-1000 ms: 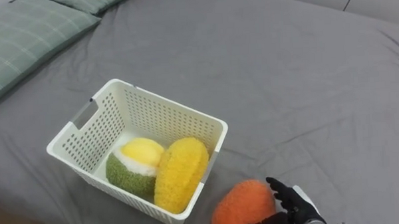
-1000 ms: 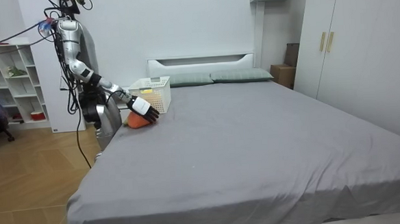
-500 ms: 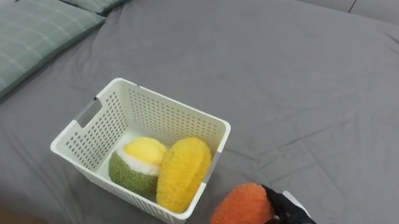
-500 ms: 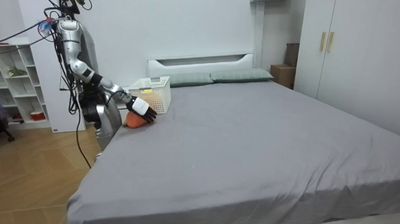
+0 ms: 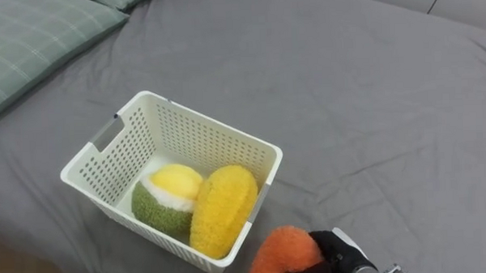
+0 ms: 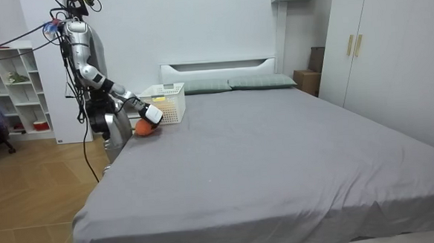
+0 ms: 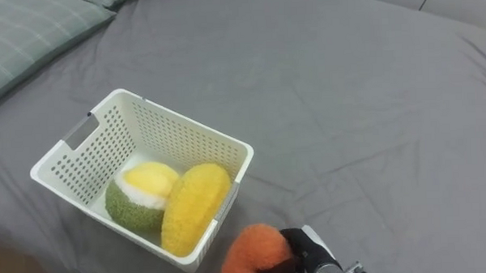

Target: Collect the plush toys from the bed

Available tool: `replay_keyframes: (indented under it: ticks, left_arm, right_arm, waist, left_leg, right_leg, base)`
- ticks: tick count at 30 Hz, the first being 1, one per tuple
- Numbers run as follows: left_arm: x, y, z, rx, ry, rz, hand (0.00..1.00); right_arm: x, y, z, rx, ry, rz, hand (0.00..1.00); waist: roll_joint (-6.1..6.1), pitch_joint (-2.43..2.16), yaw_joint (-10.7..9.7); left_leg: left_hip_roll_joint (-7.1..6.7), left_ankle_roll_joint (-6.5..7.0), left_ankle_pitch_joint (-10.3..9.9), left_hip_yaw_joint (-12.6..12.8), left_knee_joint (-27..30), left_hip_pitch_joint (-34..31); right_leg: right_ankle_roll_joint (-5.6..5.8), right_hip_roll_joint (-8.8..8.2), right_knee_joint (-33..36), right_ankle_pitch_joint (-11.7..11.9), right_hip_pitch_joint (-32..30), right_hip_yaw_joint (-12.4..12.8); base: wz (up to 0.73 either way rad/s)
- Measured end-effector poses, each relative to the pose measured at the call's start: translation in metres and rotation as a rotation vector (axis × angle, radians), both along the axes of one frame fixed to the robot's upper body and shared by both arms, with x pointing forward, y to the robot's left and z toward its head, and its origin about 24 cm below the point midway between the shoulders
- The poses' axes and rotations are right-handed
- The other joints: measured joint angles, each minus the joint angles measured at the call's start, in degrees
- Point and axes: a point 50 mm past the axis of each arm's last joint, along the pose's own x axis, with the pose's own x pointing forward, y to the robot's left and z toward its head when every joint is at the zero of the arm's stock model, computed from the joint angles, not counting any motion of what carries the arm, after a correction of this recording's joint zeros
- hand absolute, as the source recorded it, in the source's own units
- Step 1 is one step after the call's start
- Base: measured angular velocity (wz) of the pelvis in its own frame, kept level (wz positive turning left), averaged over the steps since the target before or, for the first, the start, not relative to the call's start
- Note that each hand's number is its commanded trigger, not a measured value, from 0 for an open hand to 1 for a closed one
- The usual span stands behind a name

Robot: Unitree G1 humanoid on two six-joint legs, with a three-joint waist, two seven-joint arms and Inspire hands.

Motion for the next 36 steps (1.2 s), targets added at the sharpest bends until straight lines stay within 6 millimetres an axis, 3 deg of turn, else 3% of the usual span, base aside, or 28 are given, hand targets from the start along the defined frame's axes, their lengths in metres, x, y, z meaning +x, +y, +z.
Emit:
replay_keyframes:
  ticks: [13,20,25,33,36]
  left_arm:
    - [0.000,0.000,0.000,0.003,-0.001,0.000,0.00]
    - [0.002,0.001,0.001,0.008,-0.006,-0.005,0.00]
    - [-0.001,0.004,0.001,0.012,0.003,0.014,0.00]
    - [-0.015,0.007,-0.001,-0.004,0.035,0.045,0.00]
    - [-0.015,0.009,0.000,-0.006,0.030,0.056,0.00]
  right_arm:
    - [0.000,0.000,0.000,0.002,0.001,-0.003,1.00]
    - [0.007,-0.001,0.006,0.004,-0.038,-0.010,1.00]
    - [0.019,-0.001,0.021,0.002,-0.126,-0.019,1.00]
    - [0.045,-0.016,0.063,0.021,-0.344,-0.120,1.00]
    - [0.053,-0.019,0.083,0.021,-0.435,-0.115,1.00]
  waist:
    - [0.14,-0.11,0.1]
    - [0.75,-0.59,0.1]
    - [0.69,-0.55,-0.2]
    - [-0.17,-0.01,-0.5]
    - [-0.40,-0.11,-1.0]
  left_leg:
    - [0.00,0.01,0.0,0.0,0.0,0.1]
    - [0.02,0.01,0.0,0.1,0.0,0.5]
    - [0.09,0.01,0.1,0.7,-0.1,1.0]
    - [0.09,0.10,0.0,0.8,-0.5,2.3]
    - [0.06,0.12,0.0,0.7,-0.5,2.1]
  right_leg:
    - [0.00,-0.01,0.0,0.0,0.1,0.0]
    - [0.00,-0.03,0.0,0.0,0.2,-0.1]
    - [0.00,-0.06,0.0,0.0,0.4,0.3]
    - [0.03,-0.09,-0.1,0.0,1.7,0.7]
    - [0.03,-0.14,0.0,0.0,1.6,0.3]
  base:
    - [0.00]
    - [0.00]
    - [-0.06]
    - [0.00]
    - [0.00]
